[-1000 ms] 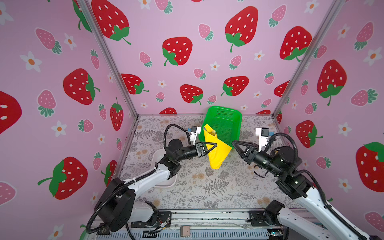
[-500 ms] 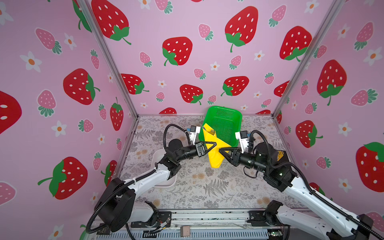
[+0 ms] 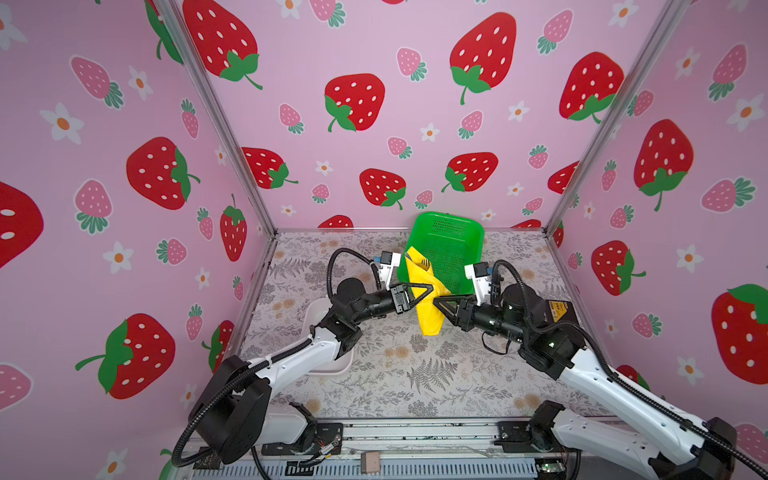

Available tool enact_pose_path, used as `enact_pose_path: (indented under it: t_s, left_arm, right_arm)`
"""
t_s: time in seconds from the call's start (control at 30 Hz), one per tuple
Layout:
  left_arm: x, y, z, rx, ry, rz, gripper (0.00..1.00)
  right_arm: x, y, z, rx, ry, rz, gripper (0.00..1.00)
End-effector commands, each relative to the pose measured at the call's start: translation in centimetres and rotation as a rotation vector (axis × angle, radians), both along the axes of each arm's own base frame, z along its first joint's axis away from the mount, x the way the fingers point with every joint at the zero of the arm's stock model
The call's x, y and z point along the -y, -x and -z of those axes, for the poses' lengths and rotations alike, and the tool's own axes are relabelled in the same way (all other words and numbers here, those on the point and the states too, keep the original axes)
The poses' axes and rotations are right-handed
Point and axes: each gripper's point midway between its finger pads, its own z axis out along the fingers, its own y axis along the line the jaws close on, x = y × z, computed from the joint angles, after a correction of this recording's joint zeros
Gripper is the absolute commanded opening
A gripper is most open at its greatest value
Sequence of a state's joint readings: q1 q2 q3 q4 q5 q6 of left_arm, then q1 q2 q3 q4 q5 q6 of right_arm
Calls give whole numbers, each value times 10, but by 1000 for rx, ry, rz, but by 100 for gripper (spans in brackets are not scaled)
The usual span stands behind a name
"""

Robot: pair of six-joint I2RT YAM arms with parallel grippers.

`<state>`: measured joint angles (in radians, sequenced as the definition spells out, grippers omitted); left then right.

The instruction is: Place the utensils on the paper napkin and roll it up

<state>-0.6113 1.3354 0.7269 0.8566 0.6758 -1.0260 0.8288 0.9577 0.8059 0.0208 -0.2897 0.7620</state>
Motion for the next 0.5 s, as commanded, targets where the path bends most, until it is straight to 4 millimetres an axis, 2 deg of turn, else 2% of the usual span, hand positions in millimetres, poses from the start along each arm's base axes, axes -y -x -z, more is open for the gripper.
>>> enact_pose_path:
  t_s: [0.0,0.2,0.27,0.47]
  left_arm:
    - [-3,11,-28,73,55,31,9]
    - [-1,11,-22,55,34,41,9]
    - [-2,11,-24,58,40,42,9]
    - [-2,13,-33,73,52,42,9]
  right_arm:
    - [-2,1,-5,17,-27,-8,36]
    - [1,3,-30,58,-102,1,32]
    - [-1,3,-29,53,-99,-8,32]
    - [-9,2,-9,5,-61,-38,34]
